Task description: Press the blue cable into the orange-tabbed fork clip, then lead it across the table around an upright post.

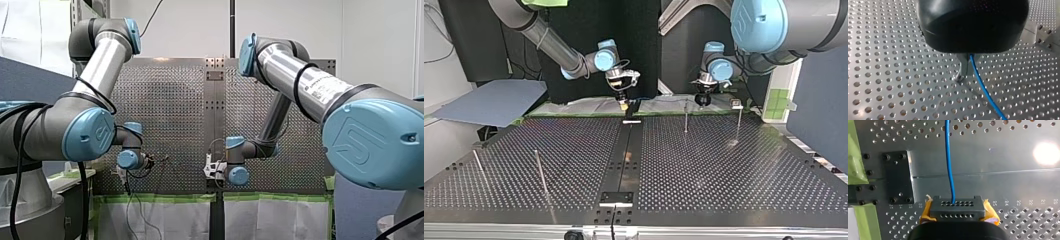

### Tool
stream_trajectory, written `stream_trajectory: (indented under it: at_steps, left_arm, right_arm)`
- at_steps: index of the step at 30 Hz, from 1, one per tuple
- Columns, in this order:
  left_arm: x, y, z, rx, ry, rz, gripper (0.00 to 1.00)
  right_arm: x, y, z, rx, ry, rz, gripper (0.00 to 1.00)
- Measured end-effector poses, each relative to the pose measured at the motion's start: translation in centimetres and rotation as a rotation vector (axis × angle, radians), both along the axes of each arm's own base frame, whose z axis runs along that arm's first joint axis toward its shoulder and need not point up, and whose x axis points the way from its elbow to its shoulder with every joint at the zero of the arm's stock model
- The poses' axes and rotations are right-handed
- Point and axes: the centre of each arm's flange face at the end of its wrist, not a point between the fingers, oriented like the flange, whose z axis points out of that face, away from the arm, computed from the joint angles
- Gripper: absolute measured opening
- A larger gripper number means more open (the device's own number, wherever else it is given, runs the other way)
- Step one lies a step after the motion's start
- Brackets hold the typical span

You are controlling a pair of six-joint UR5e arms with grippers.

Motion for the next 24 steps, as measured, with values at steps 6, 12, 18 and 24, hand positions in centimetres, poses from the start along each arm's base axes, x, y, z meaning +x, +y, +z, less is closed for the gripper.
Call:
stream_trajectory:
  at_steps: [6, 12, 18, 24]
  left_arm:
    - [0.1, -0.2, -0.8, -0.024, 0.018, -0.011, 0.0]
    - [0.8, 0.2, -2.6, -0.002, 0.03, -0.025, 0.0]
    - [1.2, 0.5, -2.7, -0.013, 0.016, -0.026, 0.0]
    - [2.0, 0.9, -1.4, -0.05, -0.027, -0.031, 0.0]
  right_arm:
    - [0.2, -0.2, 0.1, 0.004, 0.008, 0.0, 0.0]
    - [0.0, -0.3, 0.0, 0.01, 0.014, -0.002, 0.0]
    - [0.2, -0.9, 0.4, 0.005, 0.009, -0.005, 0.0]
    - [0.2, -1.7, 0.9, 0.0, 0.002, -0.012, 0.0]
